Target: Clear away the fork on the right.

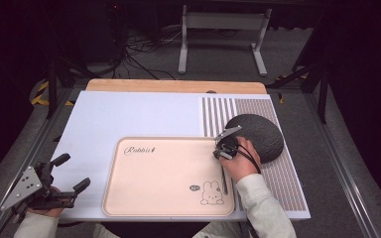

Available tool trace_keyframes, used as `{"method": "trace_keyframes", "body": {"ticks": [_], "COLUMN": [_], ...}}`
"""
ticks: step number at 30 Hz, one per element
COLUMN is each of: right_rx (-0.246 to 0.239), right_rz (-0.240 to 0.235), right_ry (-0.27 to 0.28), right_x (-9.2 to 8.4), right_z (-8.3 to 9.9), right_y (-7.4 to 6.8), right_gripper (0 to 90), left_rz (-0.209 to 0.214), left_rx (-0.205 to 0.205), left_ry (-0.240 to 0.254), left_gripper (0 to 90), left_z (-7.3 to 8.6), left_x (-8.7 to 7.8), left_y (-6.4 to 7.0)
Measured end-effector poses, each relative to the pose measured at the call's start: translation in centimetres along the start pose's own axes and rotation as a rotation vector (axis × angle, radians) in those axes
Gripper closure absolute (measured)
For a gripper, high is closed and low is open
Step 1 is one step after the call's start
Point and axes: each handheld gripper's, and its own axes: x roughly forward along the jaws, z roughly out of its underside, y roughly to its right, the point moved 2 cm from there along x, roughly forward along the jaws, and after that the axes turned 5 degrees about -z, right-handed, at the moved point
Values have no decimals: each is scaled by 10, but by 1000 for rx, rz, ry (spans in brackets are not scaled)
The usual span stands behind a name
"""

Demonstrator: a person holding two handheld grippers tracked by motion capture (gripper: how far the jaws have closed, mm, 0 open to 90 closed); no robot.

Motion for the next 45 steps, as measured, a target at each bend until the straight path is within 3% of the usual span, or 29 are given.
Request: {"method": "trace_keyframes", "body": {"ticks": [4,9,11,14,16,18,24,28,45], "right_rx": [5,-7,-25,-37,-38,-68,-84,-97,-112], "right_rz": [-4,-20,-17,-31,-34,-27,-30,-27,-7], "right_ry": [4,60,99,200,223,308,401,431,587], "right_x": [0,-7,-14,-28,-31,-47,-71,-86,-122], "right_z": [0,-2,-4,-8,-9,-10,-6,1,38], "right_y": [0,0,-1,-3,-4,-5,-7,-4,14], "right_gripper": [891,770,671,402,354,247,195,182,173], "left_rz": [0,-2,-4,2,0,1,2,-2,-6], "left_rx": [1,-1,-2,1,-1,-2,0,-4,-5], "left_ry": [-1,-2,2,-4,0,-1,-3,-2,-2], "left_gripper": [9,9,9,9,9,9,9,9,8], "left_z": [0,0,0,0,0,0,0,0,0], "left_x": [0,0,0,-1,0,0,-1,0,0], "left_y": [0,0,0,0,0,0,0,0,0]}}
